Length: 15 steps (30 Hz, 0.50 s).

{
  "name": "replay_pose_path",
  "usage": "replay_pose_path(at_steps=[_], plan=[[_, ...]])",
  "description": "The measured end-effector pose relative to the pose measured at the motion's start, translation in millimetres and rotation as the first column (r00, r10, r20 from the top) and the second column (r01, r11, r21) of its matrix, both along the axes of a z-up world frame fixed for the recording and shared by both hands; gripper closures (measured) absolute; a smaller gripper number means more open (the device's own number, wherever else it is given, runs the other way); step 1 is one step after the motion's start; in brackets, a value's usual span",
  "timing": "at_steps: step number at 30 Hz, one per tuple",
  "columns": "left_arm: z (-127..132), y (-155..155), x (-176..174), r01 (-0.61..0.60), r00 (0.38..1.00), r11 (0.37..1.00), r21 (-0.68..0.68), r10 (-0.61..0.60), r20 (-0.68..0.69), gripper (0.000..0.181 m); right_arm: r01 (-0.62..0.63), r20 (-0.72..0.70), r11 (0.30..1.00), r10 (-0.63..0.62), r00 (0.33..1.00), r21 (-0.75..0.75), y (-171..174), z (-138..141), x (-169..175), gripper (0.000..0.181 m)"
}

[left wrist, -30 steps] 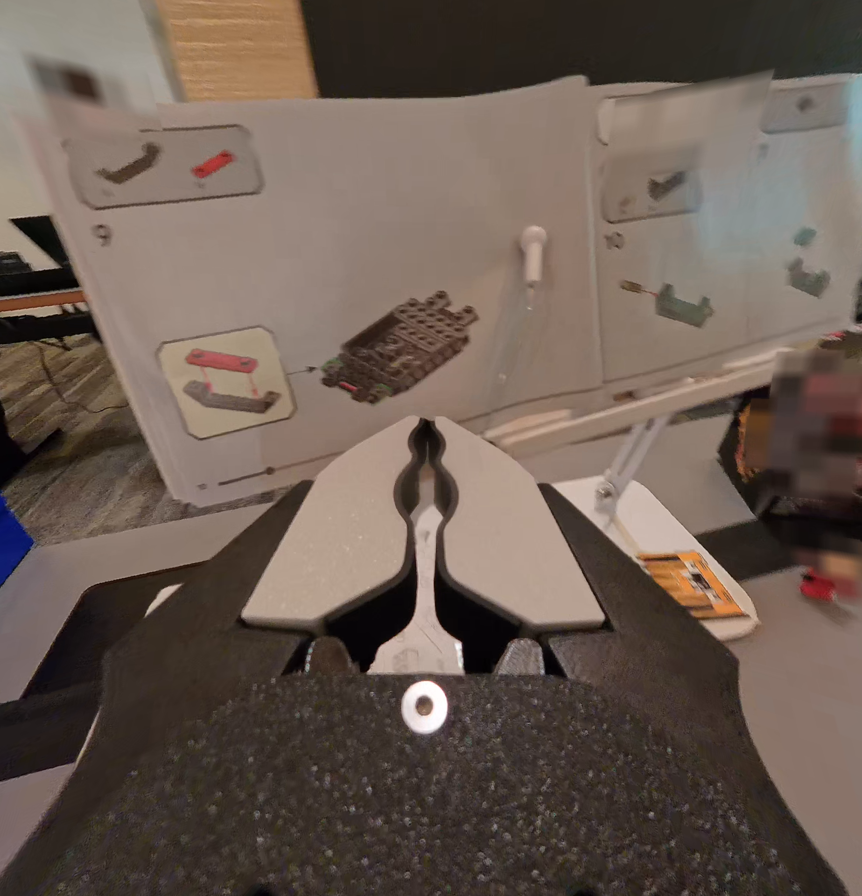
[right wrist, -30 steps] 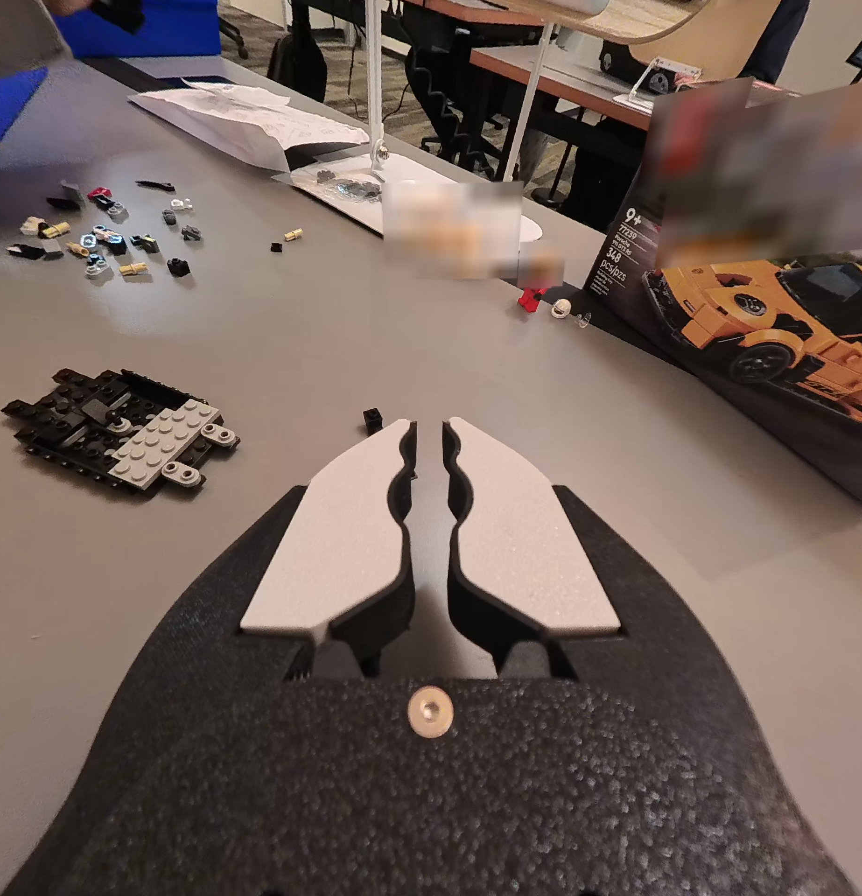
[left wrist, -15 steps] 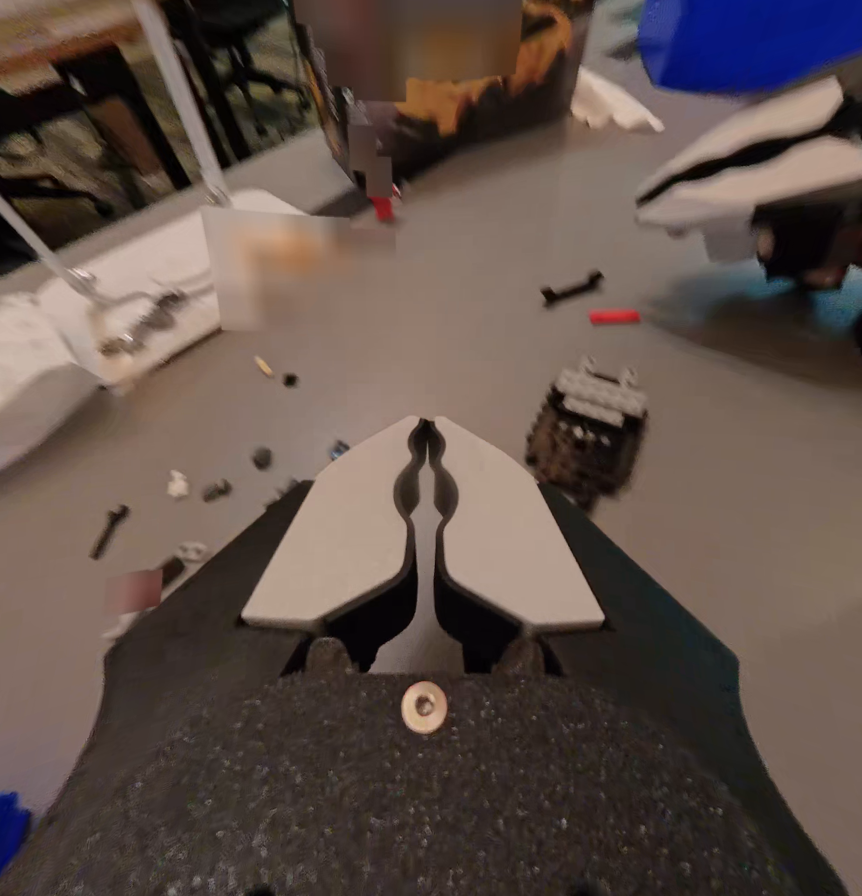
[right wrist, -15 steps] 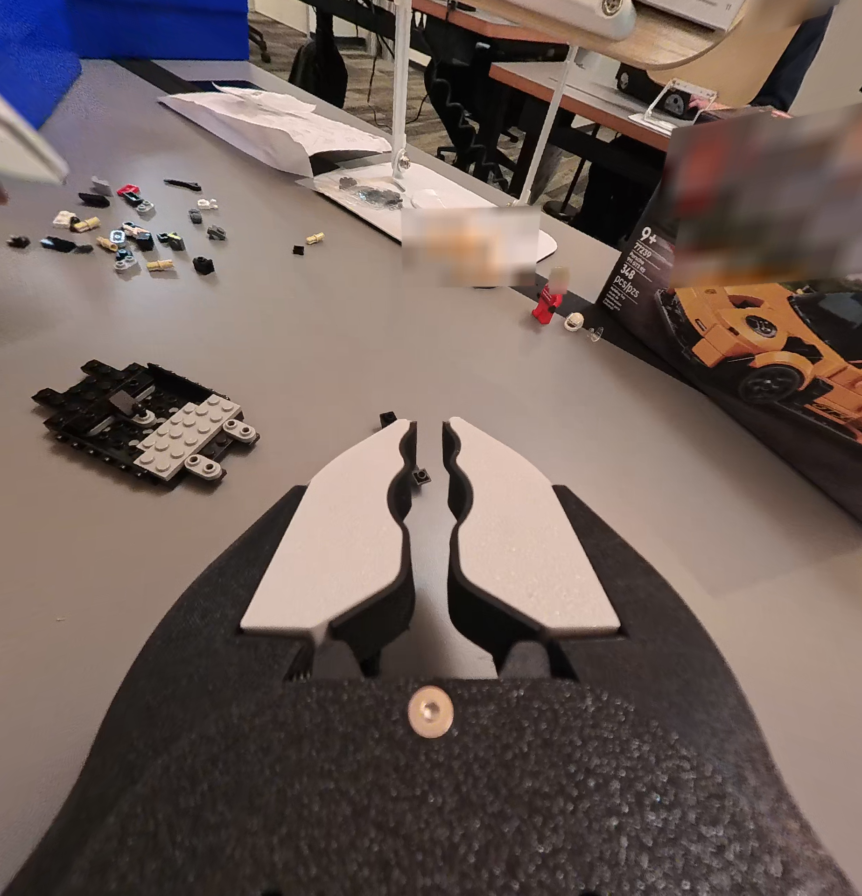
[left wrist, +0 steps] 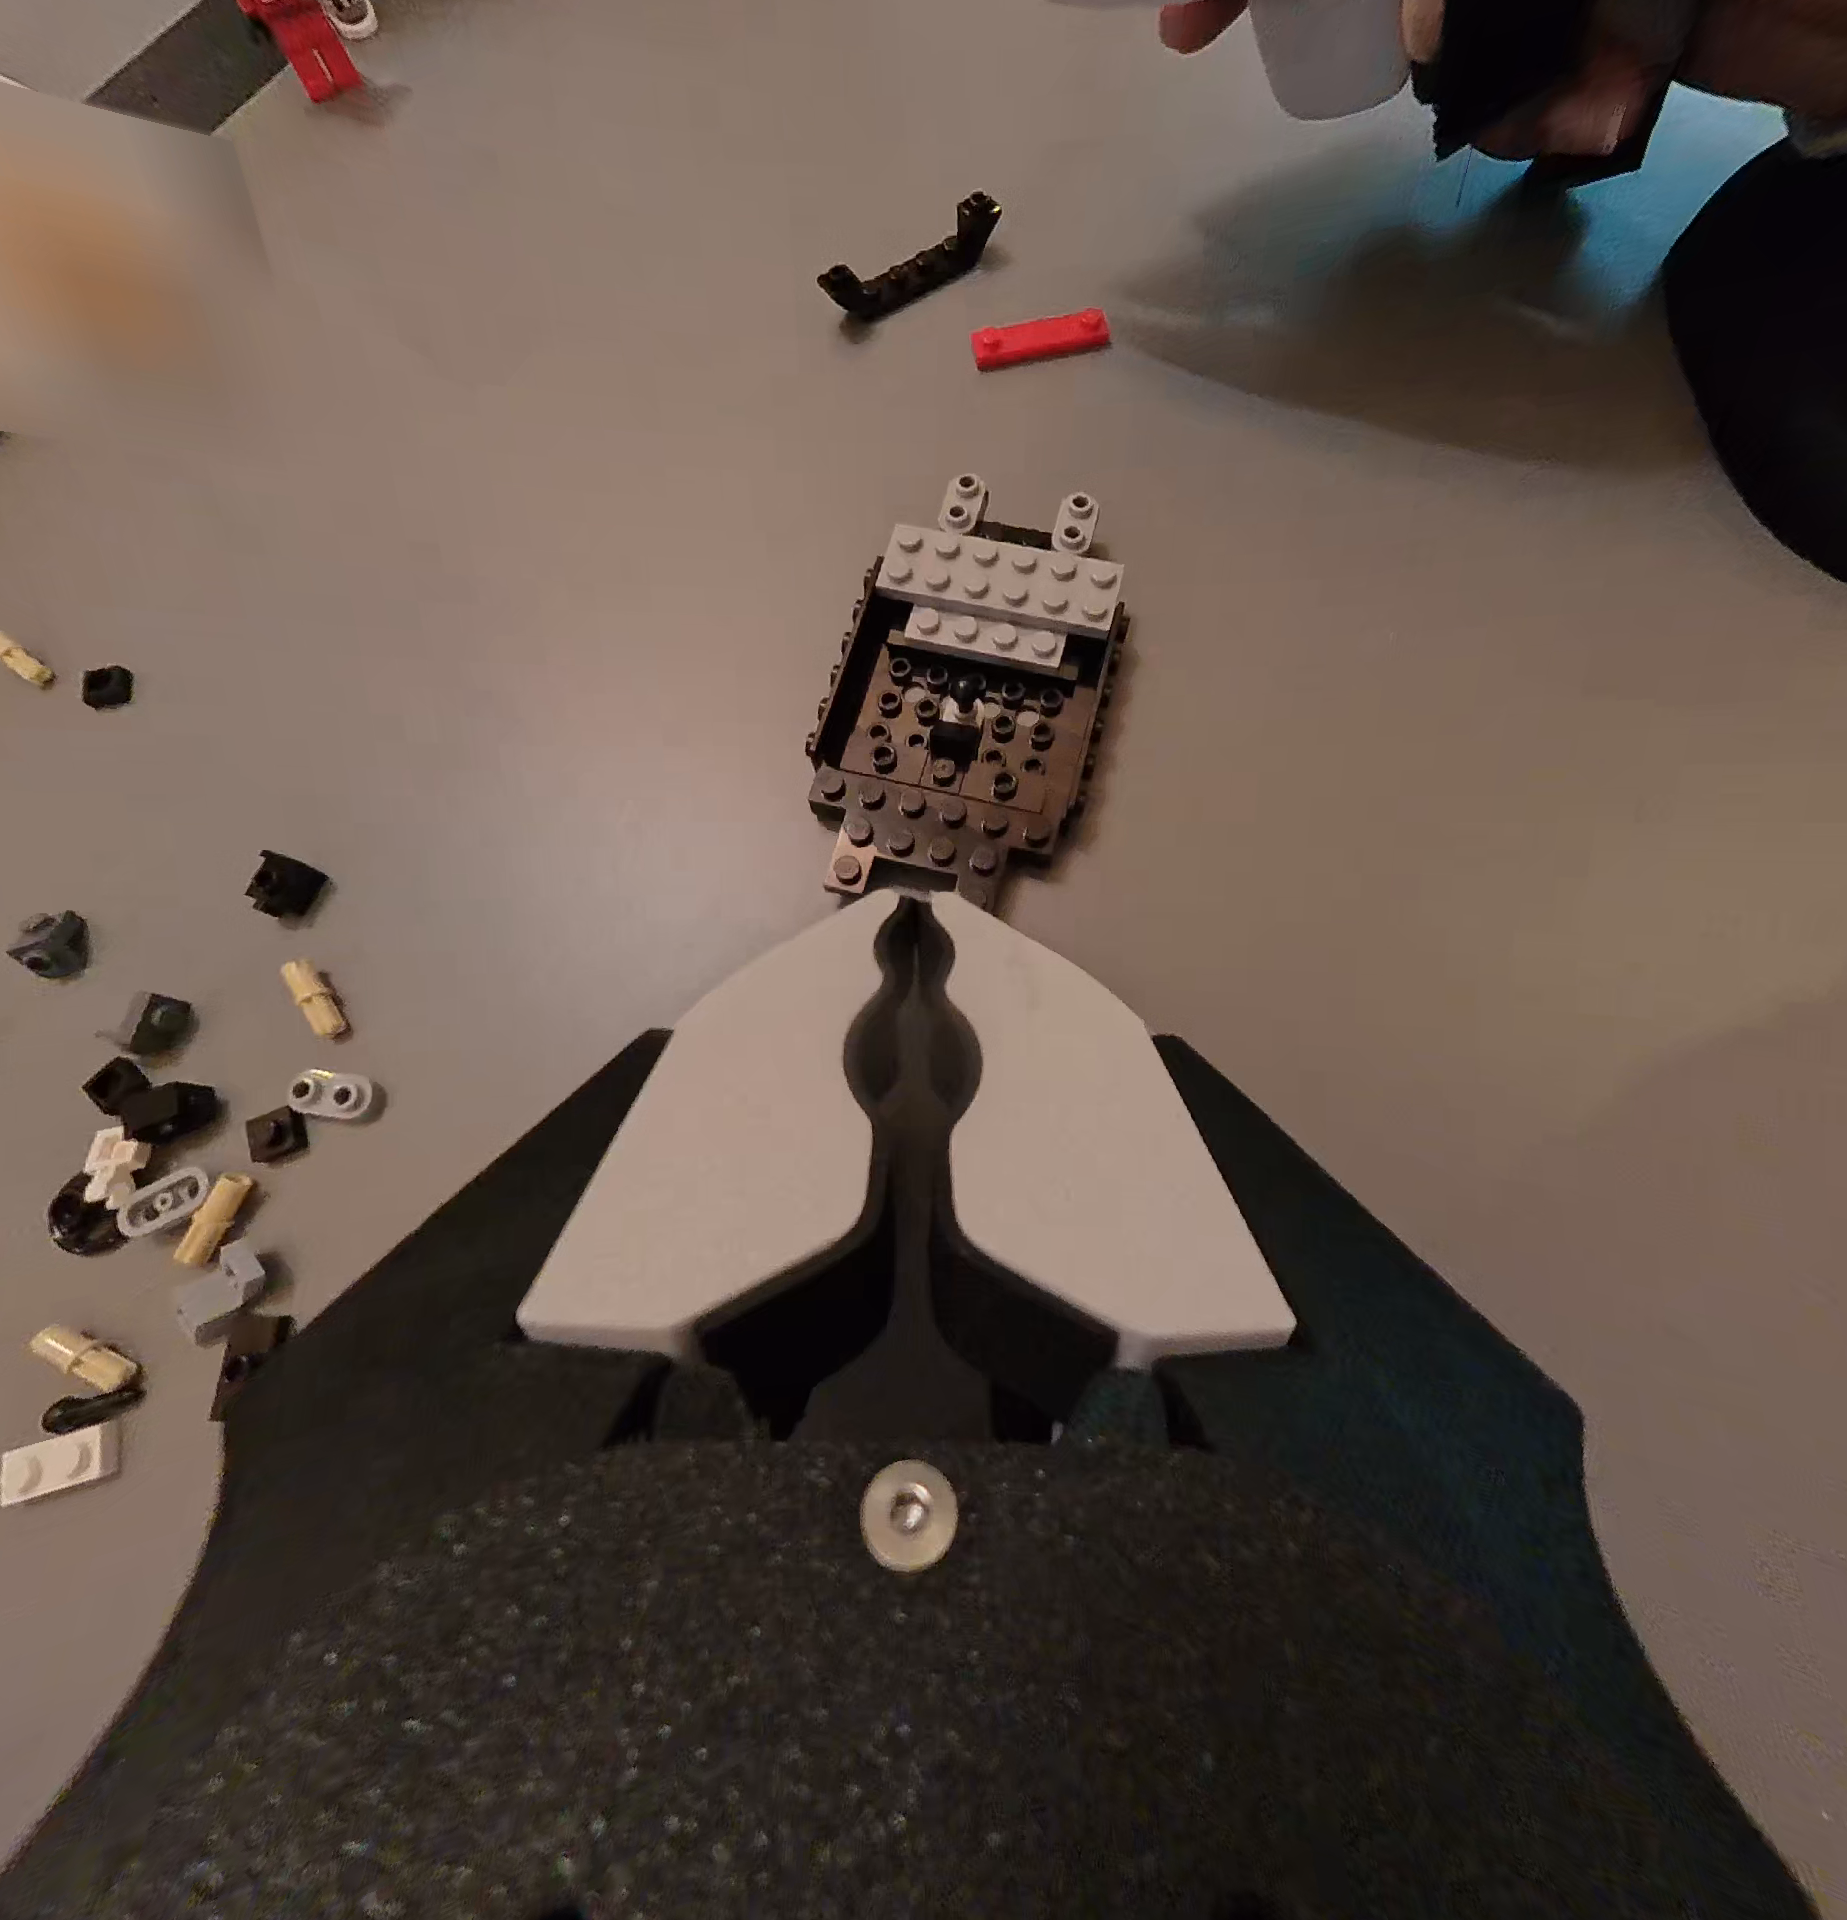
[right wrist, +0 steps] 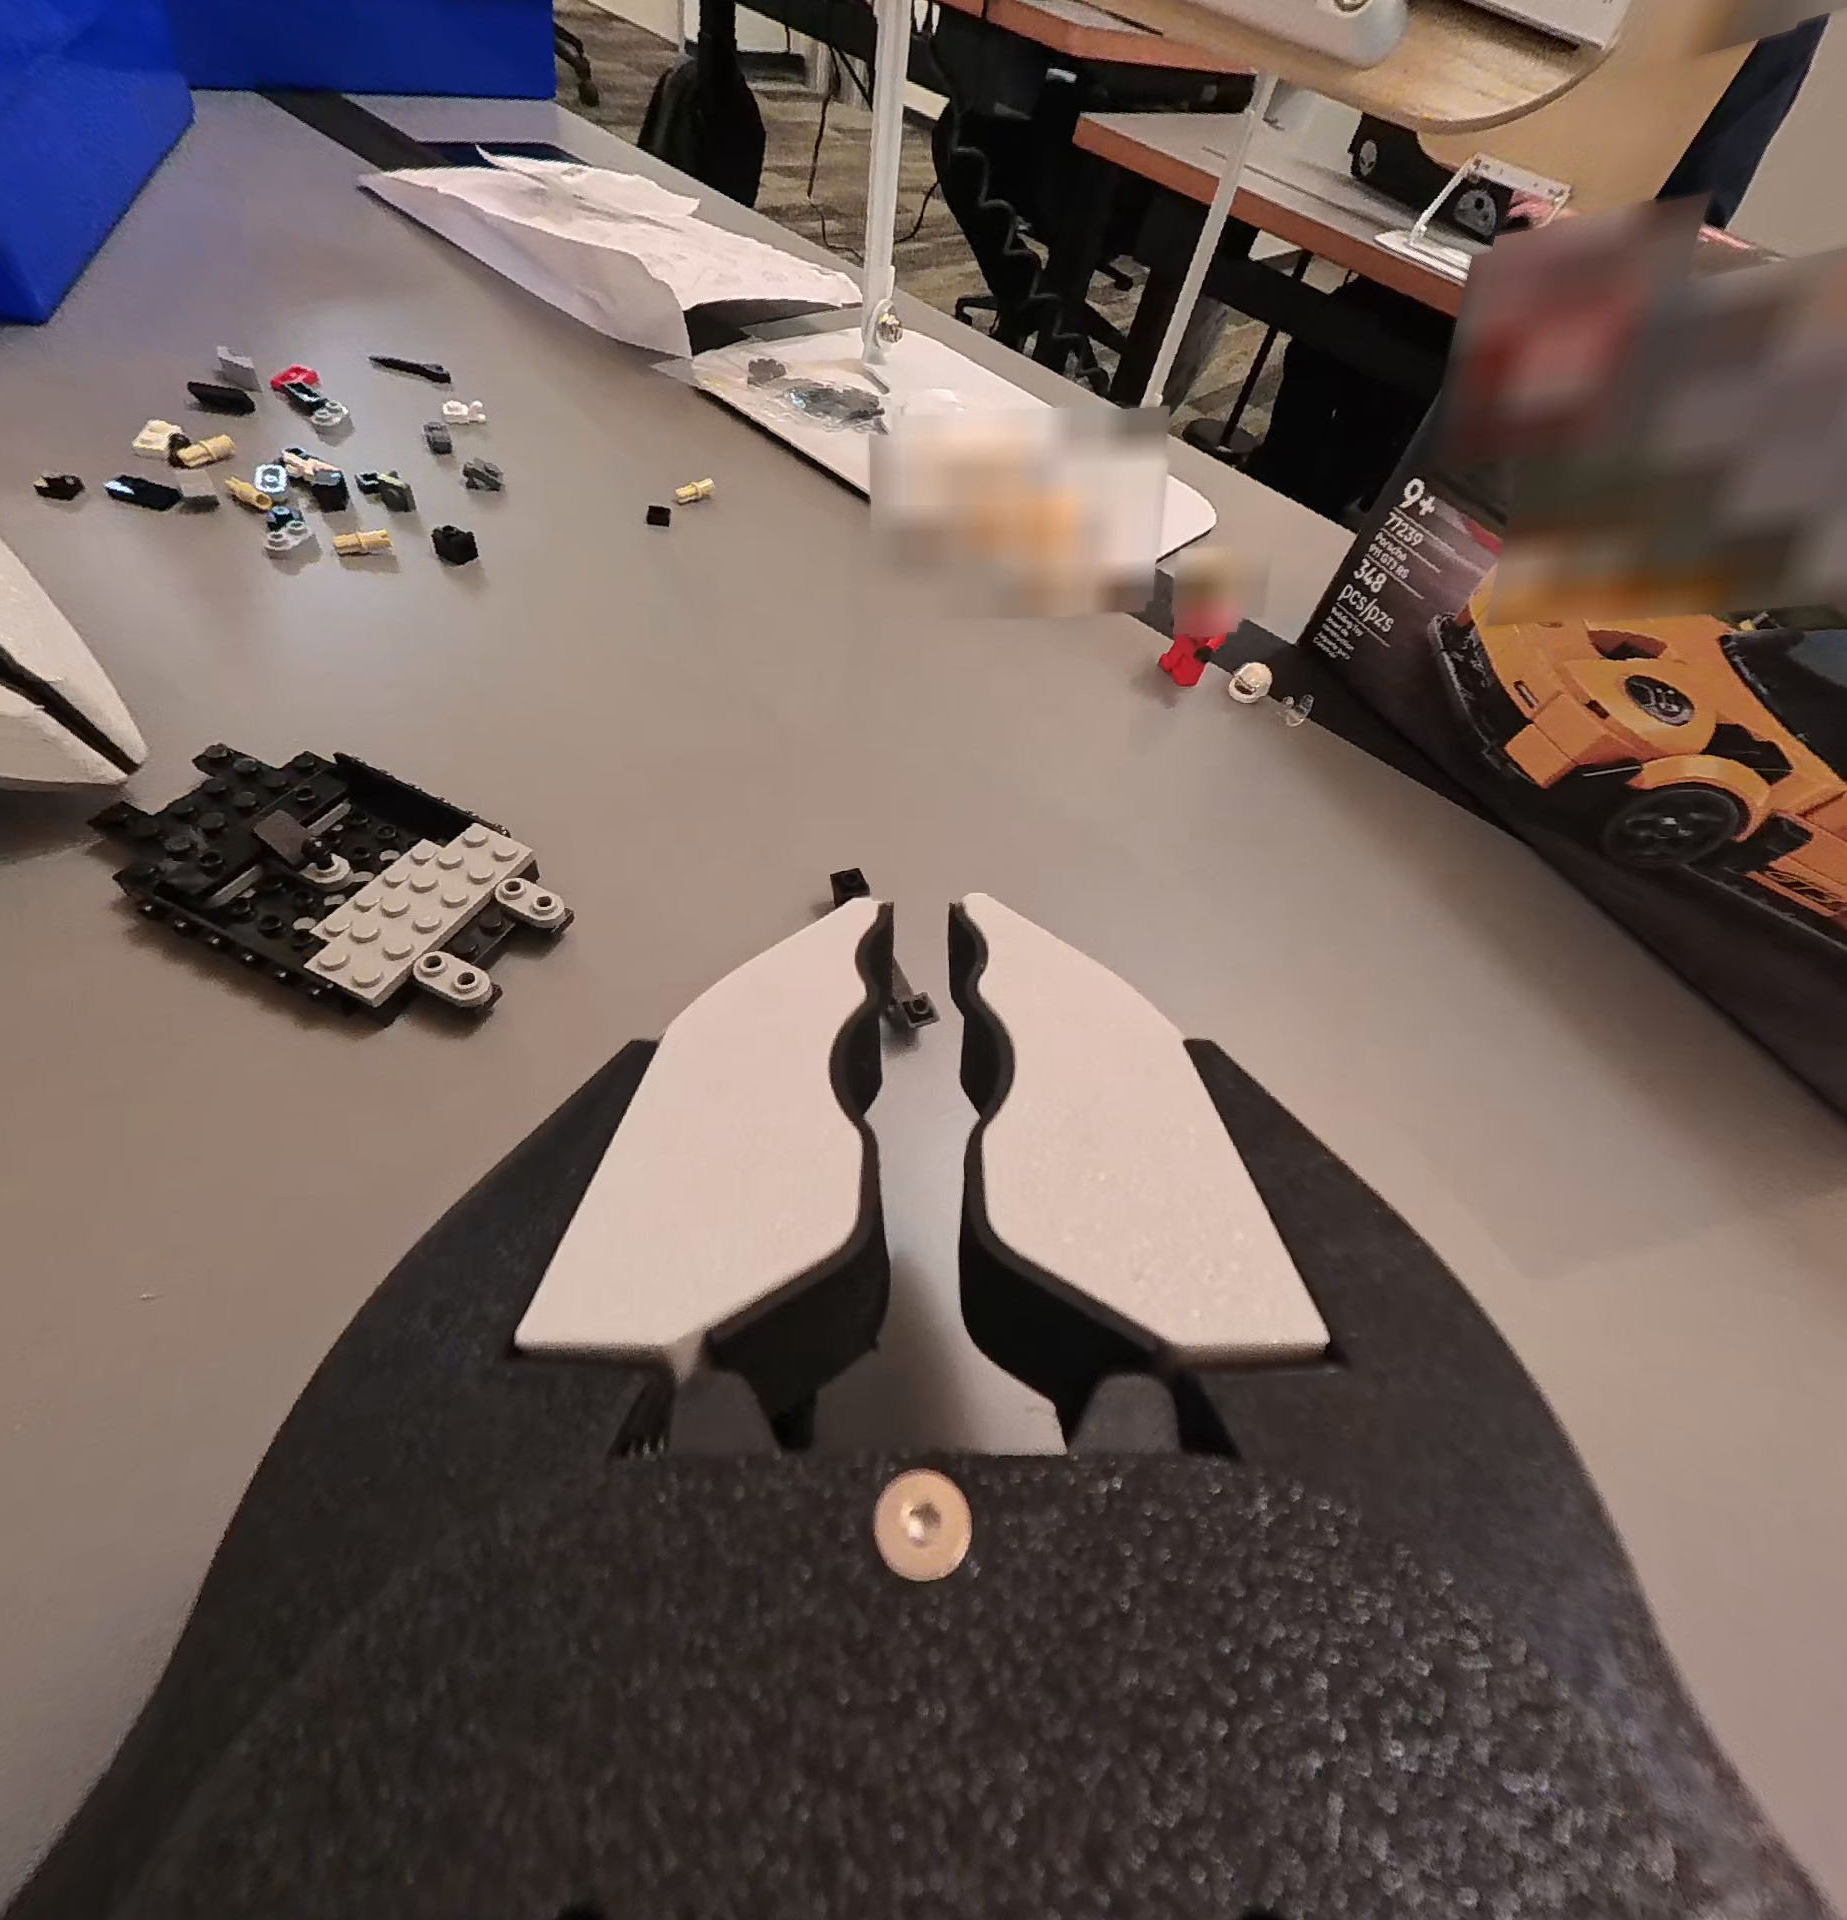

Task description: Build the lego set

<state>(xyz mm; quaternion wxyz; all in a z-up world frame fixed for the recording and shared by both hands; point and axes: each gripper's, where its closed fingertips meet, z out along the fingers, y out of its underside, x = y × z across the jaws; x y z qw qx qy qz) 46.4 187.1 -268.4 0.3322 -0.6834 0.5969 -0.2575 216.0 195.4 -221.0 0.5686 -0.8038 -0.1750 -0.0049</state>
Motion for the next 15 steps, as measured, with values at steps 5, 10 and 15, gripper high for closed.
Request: replay_pose_path(at_steps=[5,10,15], plan=[[11,4,1,-0.018,0.998,1.0,-0.002,0.018,0.065,0.181,-0.024,0.029,0.997,0.026,0.999,-0.071,-1,-12,-3,0.171],[39,9,1,-0.06,0.978,0.997,0.044,0.05,0.205,0.181,-0.114,-0.011,0.949,0.116,0.993,-0.294,-16,-36,-20,0.161],[46,14,-2,-0.079,0.968,0.996,0.041,0.067,0.243,0.181,-0.1,0.03,0.914,0.122,0.992,-0.394,-14,-40,-22,0.161]])
